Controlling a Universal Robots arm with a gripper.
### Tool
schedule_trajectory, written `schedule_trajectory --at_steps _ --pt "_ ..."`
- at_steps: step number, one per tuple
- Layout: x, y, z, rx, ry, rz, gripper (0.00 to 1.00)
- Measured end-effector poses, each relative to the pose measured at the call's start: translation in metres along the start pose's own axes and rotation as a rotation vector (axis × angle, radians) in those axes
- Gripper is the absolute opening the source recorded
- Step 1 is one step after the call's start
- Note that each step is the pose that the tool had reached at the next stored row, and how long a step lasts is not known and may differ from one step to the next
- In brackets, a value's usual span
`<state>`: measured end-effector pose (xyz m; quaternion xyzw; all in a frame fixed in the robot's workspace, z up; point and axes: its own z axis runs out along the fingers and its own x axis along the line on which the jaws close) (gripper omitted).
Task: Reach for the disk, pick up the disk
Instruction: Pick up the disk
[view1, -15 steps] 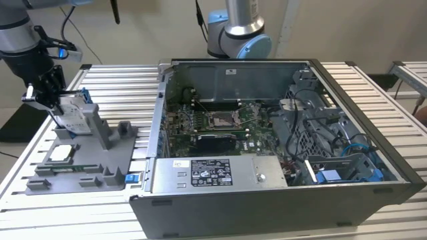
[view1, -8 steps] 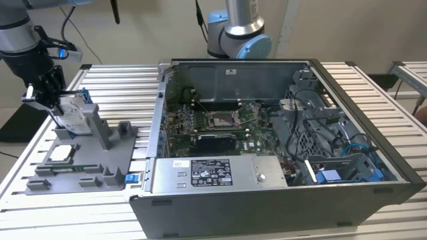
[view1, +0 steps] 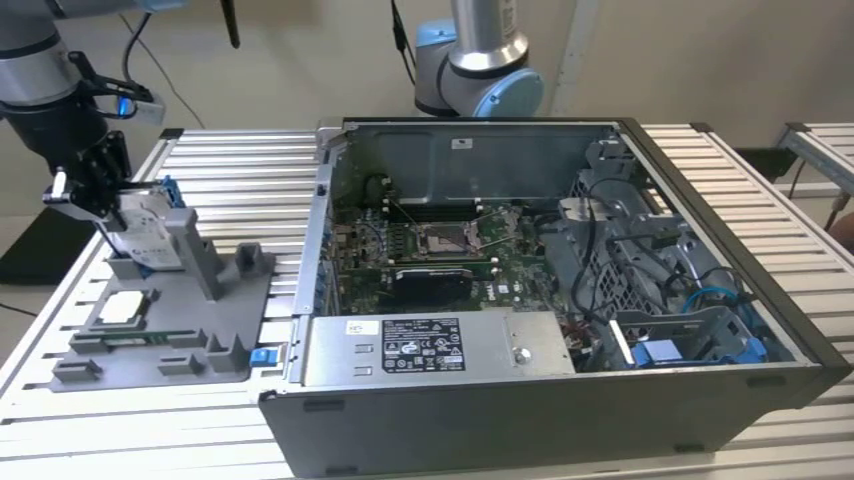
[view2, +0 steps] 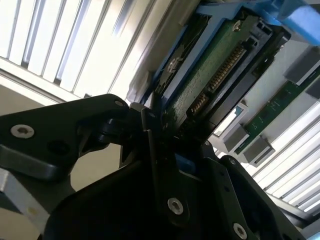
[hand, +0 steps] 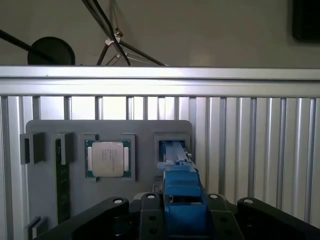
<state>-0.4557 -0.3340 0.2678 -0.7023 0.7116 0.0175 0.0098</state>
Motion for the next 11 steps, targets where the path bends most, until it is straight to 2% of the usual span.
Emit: schedule_trajectory --at_steps 11 --pt "0.0001 0.0000 0.0000 -0.0002 -0.0059 0.000 0.00"
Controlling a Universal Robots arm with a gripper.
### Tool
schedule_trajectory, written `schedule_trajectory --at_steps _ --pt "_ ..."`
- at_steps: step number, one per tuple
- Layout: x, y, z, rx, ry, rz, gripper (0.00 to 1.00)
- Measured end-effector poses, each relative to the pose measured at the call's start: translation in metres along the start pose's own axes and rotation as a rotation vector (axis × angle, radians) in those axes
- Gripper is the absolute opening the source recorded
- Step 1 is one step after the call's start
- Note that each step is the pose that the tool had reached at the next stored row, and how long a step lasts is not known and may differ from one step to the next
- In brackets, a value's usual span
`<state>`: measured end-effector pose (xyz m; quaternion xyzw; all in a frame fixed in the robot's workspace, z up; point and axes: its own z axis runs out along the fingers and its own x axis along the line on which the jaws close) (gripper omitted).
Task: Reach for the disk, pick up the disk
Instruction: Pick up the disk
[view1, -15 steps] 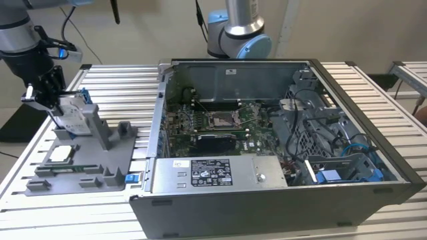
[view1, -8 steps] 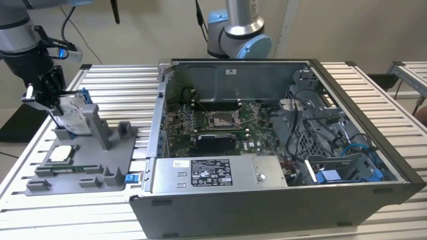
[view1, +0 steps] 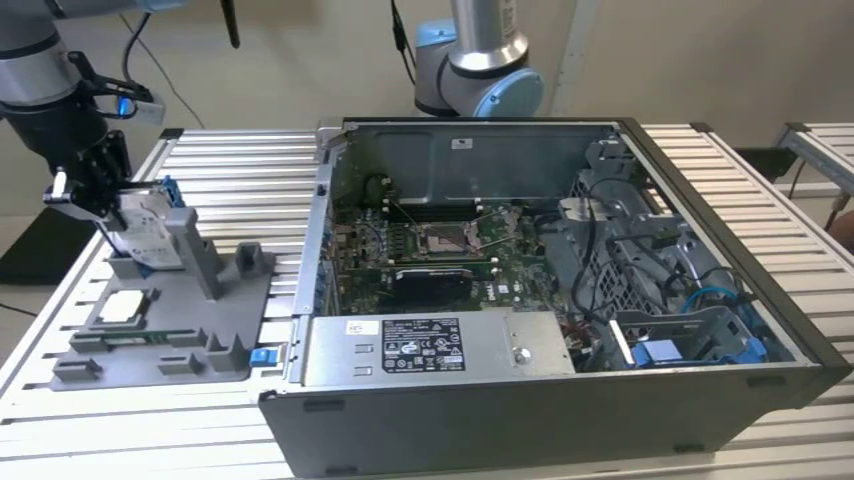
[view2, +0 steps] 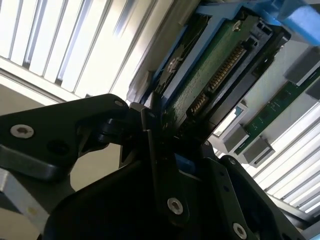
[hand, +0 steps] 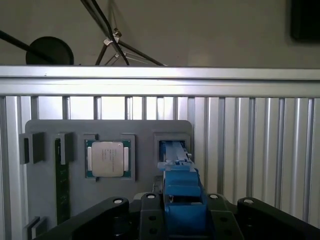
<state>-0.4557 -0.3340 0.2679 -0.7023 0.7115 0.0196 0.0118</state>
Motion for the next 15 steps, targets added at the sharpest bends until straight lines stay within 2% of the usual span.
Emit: schedule_trajectory --at_steps 6,9,12,15 --pt "0.0000 0.0000 0.0000 0.0000 -0.0020 0.000 0.00" --pt "0.0000 0.0000 0.0000 -0.0001 -0.0055 0.000 0.00" --pt "0.0001 0.0000 0.0001 0.0002 0.0050 0.000 0.00" --pt "0.0001 0.0000 0.0000 0.0000 0.0062 0.000 0.00"
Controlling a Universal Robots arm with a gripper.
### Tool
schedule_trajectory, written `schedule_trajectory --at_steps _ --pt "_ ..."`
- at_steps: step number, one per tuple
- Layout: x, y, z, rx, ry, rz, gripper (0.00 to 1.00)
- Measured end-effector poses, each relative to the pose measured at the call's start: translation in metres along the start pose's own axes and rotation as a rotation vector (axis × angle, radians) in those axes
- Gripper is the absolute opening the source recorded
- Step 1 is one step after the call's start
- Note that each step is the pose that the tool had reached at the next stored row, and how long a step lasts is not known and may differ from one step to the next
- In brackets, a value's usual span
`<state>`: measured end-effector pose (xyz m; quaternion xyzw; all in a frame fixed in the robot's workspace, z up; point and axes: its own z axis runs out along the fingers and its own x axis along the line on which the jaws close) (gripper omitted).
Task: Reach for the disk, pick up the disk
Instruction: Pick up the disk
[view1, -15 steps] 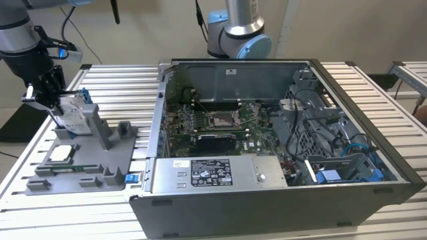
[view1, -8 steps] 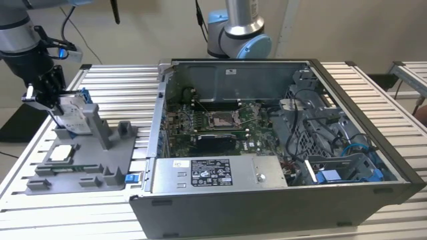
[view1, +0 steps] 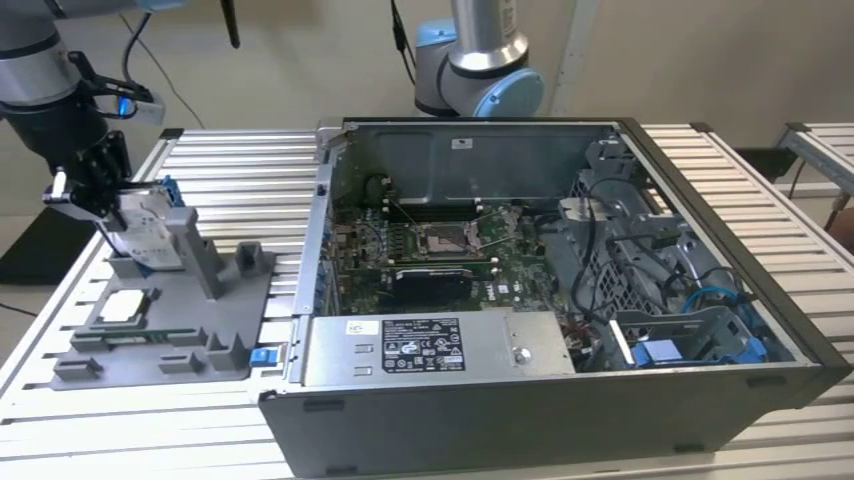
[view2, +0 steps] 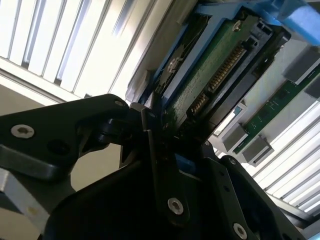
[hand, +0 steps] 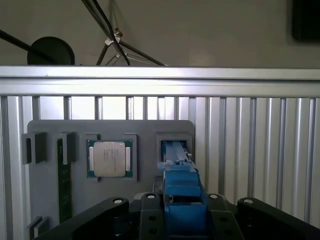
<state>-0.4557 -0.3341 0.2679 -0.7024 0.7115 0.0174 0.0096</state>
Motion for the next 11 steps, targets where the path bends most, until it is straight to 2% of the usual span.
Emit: schedule_trajectory --at_steps 5,11 --pt "-0.0002 0.0001 -0.0018 0.0003 -0.0002 0.000 0.00" --pt "-0.0007 0.0002 -0.0177 0.0001 -0.0001 0.000 0.00"
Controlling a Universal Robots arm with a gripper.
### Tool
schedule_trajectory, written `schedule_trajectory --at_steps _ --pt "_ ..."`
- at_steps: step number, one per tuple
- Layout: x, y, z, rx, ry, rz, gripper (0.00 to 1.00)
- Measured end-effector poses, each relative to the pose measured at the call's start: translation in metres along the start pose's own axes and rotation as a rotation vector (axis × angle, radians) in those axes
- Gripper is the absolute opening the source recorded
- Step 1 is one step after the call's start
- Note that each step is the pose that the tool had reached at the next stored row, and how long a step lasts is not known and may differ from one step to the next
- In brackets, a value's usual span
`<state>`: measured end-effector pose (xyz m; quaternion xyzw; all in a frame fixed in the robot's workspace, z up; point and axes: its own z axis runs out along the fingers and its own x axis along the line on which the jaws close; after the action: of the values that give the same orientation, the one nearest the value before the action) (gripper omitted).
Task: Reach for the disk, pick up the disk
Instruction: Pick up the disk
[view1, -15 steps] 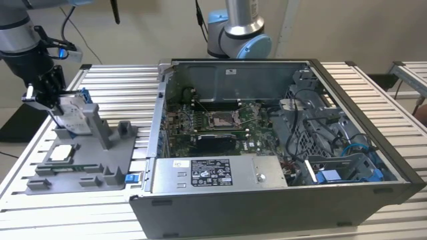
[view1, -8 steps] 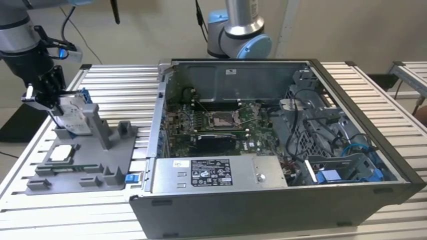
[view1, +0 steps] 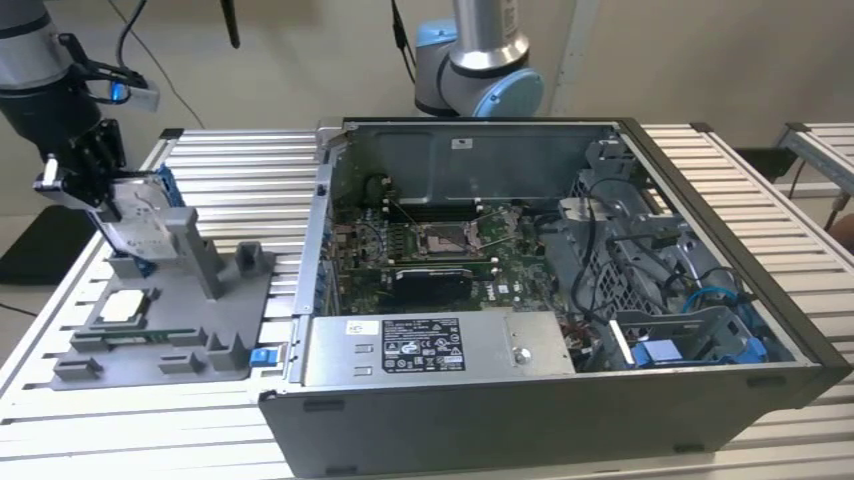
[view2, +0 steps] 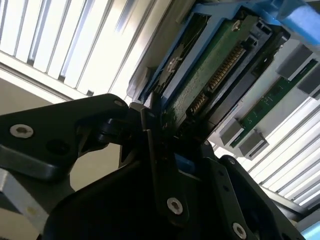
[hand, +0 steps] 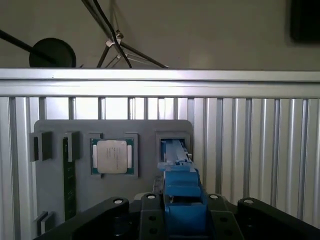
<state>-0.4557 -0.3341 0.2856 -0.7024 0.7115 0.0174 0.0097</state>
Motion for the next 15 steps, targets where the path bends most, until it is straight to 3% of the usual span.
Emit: schedule_trajectory --at_steps 15 --pt "-0.0016 0.0005 -0.0415 0.0000 -0.0001 0.000 0.00"
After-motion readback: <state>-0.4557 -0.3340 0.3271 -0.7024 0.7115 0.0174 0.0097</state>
